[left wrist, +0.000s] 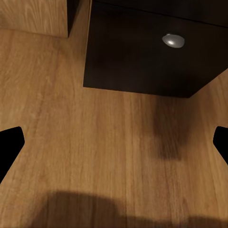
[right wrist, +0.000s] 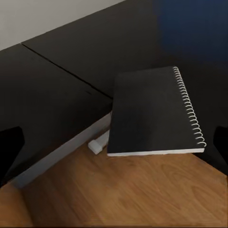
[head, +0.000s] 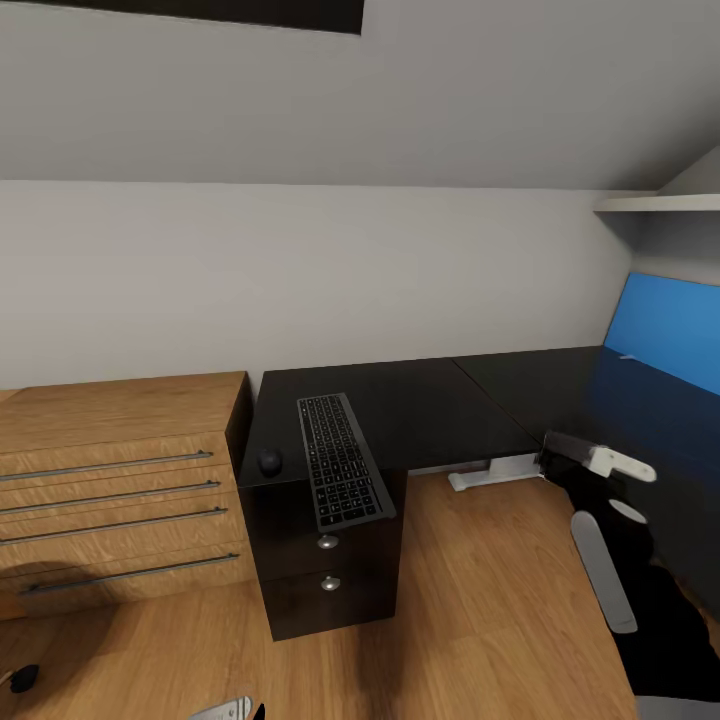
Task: In the bedroom, organize the workspace by keeping the computer under the desk, ensuring the monitor is on the desk, placing the keyboard on the desk next to the monitor, placing the mouse on the desk next to the keyboard, moving the folder from the swivel chair onto the desk next to the mouse, stacking the notebook on top of the folder with the pen on top of the notebook, and positioning the swivel chair next to the desk.
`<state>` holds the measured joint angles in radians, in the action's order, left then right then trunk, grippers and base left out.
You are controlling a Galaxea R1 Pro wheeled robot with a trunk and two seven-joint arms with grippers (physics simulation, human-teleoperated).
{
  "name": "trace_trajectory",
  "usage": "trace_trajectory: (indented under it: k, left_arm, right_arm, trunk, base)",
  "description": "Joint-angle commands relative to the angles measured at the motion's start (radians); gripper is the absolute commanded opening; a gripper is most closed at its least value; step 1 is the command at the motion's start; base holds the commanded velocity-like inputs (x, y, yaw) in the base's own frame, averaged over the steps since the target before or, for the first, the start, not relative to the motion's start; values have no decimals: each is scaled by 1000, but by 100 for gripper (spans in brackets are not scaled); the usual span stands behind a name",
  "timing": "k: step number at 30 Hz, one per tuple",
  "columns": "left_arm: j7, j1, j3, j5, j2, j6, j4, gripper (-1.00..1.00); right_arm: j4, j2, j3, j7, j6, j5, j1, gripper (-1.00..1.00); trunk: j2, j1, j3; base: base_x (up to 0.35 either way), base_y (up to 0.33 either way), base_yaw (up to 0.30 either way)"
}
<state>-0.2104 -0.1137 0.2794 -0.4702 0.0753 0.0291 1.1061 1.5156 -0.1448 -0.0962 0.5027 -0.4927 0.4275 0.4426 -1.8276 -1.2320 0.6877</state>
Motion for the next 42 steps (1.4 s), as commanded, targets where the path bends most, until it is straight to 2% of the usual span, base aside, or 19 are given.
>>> trace_trajectory:
  k: [1,4,14,25,32,37,42]
  left_arm:
    - [-7,0,4,-10,2,3,1,100]
    - [-7,0,4,-10,3,3,1,100]
    - [-7,0,3,-10,6,9,1,100]
    - [-7,0,3,-10,6,9,1,100]
    - [-12,0,0,-11,7,11,7,100]
    - [-12,0,0,-11,7,12,7,100]
    - [-12,0,1,-11,6,12,8,100]
  right_arm:
    - [13,7,14,9,-5,7,-8,100]
    - [43,19,36,12,-7,5,-21,100]
    - [52,24,47,12,-2,6,-25,100]
    - [50,24,63,5,2,7,-25,100]
    - [-34,29,81,-22,5,15,-25,100]
    - [-57,65,79,-30,55,15,-25,100]
    - [-83,100,74,-31,163,14,-25,100]
  trunk:
    - [0,0,1]
    - [0,0,1]
    - [0,0,1]
    - [0,0,1]
    - [0,0,1]
    - [0,0,1]
    - [0,0,1]
  base:
    - [0,0,0]
    - [0,0,0]
    - [-1,9,-28]
    - [-63,222,-77]
    - [-5,14,-1]
    - [-1,2,0]
    - [0,0,0]
